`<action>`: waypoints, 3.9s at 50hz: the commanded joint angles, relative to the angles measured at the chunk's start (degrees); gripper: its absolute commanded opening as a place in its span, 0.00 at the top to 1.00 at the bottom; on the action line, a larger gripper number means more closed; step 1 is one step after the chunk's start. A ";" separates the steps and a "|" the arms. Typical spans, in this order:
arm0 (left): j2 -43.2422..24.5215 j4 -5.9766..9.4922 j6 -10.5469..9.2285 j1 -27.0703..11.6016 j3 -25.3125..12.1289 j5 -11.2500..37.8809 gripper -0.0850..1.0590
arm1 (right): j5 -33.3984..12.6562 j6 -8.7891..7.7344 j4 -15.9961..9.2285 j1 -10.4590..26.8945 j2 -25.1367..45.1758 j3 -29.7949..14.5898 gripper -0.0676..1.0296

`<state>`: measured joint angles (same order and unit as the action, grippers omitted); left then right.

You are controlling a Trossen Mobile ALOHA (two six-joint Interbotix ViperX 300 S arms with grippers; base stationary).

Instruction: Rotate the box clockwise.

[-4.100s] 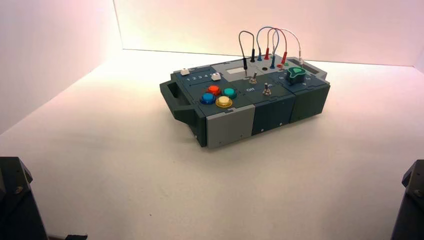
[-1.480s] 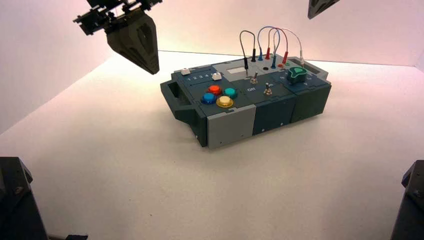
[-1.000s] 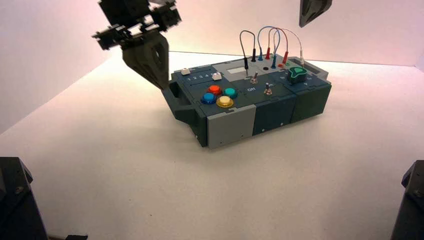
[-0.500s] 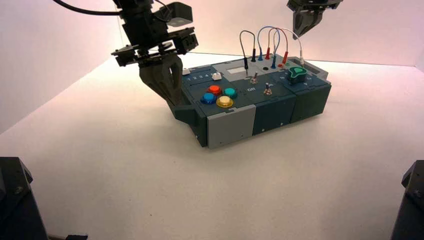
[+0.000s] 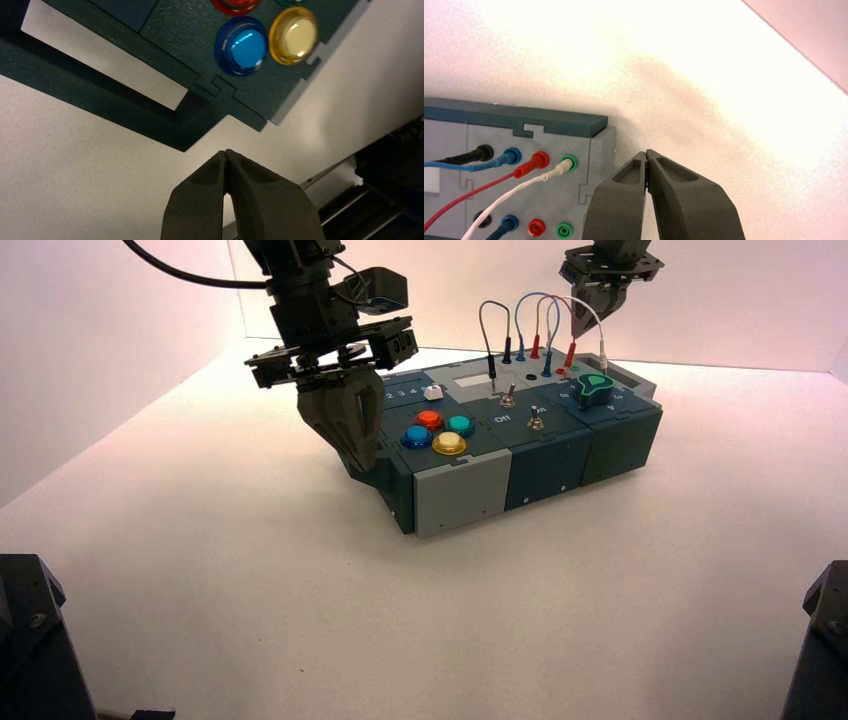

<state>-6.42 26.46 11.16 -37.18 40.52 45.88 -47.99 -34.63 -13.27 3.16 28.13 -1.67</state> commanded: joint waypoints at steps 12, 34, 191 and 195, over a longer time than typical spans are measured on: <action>-0.70 0.18 -0.18 -0.18 -1.32 -0.97 0.95 | 0.26 -0.62 -0.70 1.67 0.26 -1.14 0.96; -2.20 -0.18 -0.18 -0.18 -2.64 -1.67 0.95 | 0.26 -0.79 -0.35 1.67 0.44 1.85 0.96; -15.64 -5.98 2.37 8.26 -24.61 -0.18 0.95 | 13.54 1.49 2.29 -8.88 -10.63 22.15 0.96; -15.64 -6.06 2.37 8.26 -24.79 -0.26 0.95 | 13.18 1.49 2.29 -8.88 -10.46 23.12 0.96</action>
<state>-24.52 19.95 13.01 -27.86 17.58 45.88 -34.10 -33.05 -11.07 -5.89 18.46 20.74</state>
